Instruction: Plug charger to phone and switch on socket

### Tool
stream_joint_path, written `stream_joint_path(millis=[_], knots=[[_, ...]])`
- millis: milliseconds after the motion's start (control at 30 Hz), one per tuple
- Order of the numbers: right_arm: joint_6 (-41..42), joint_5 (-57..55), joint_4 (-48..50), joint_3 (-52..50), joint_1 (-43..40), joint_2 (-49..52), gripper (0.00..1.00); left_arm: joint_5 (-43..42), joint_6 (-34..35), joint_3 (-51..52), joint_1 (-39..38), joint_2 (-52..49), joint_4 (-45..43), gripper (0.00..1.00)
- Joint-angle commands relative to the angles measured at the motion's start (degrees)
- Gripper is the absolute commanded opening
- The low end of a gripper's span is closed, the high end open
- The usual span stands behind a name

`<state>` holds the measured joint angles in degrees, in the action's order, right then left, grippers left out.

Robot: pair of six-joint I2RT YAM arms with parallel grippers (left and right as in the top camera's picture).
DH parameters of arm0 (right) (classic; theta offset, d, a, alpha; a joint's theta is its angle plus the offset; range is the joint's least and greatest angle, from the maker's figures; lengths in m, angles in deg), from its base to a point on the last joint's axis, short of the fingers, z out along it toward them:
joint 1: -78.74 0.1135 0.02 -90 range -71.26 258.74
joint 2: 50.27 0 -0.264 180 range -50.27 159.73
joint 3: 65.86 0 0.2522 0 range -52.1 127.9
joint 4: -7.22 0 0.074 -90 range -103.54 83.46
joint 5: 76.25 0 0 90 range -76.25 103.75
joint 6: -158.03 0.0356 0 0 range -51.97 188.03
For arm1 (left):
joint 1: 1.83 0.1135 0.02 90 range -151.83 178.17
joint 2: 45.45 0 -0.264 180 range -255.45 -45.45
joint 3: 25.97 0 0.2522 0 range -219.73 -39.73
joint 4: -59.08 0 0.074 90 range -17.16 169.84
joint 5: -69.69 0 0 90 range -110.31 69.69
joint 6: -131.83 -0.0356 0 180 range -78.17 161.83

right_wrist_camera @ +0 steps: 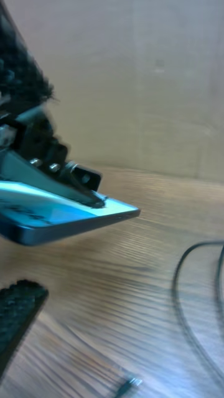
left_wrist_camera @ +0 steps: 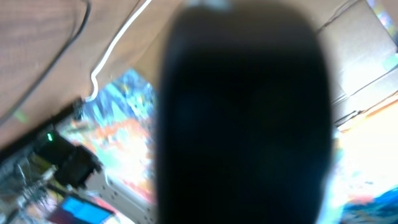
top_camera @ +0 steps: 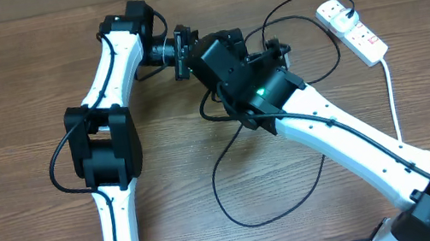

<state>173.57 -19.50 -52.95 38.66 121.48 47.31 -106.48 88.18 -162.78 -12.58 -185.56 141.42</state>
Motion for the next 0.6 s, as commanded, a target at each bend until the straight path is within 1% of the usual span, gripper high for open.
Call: stream_joint_path(millis=[0, 33, 133, 233, 300, 367, 400, 467, 567], knots=[[-18.16, -1.16, -0.28, 1.20, -0.11, -6.49, 0.98, -1.51, 0.04, -0.98, 0.42, -0.55, -4.98, 0.04], [-24.63, -1.14, -0.31, 1.20, -0.11, -8.07, 0.98, -0.90, -0.15, -0.98, 0.46, -0.55, -6.78, 0.04], [-34.75, -1.16, -0.28, 1.20, -0.13, -11.23, 1.00, 2.71, -3.06, -0.98, 0.72, -0.55, -10.80, 0.04], [-46.34, 0.46, -0.33, 1.20, -0.13, -13.94, 1.00, 5.92, -7.28, -0.98, 0.76, -0.55, -11.26, 0.04], [-53.11, 2.95, -0.42, 1.20, -0.13, -14.86, 1.00, 6.29, -12.13, -1.01, 0.76, -0.28, -11.43, 0.04], [-60.02, 8.09, -0.63, 1.20, -0.76, -15.30, 1.00, 6.99, -17.27, -1.01, 0.76, 0.79, -10.95, 0.04], [-61.09, 10.67, -1.07, 1.20, -1.40, -15.30, 1.00, 8.46, -19.15, -1.09, 0.76, 1.68, -10.10, 0.04], [-61.05, 17.64, -2.97, 1.20, -4.09, -15.17, 0.99, 14.29, -22.12, -1.55, 0.74, 4.24, -7.98, 0.04], [-61.44, 32.09, -5.33, 1.20, -11.26, -14.45, 0.99, 29.99, -24.13, -2.47, 0.68, 10.16, -4.11, 0.04]])
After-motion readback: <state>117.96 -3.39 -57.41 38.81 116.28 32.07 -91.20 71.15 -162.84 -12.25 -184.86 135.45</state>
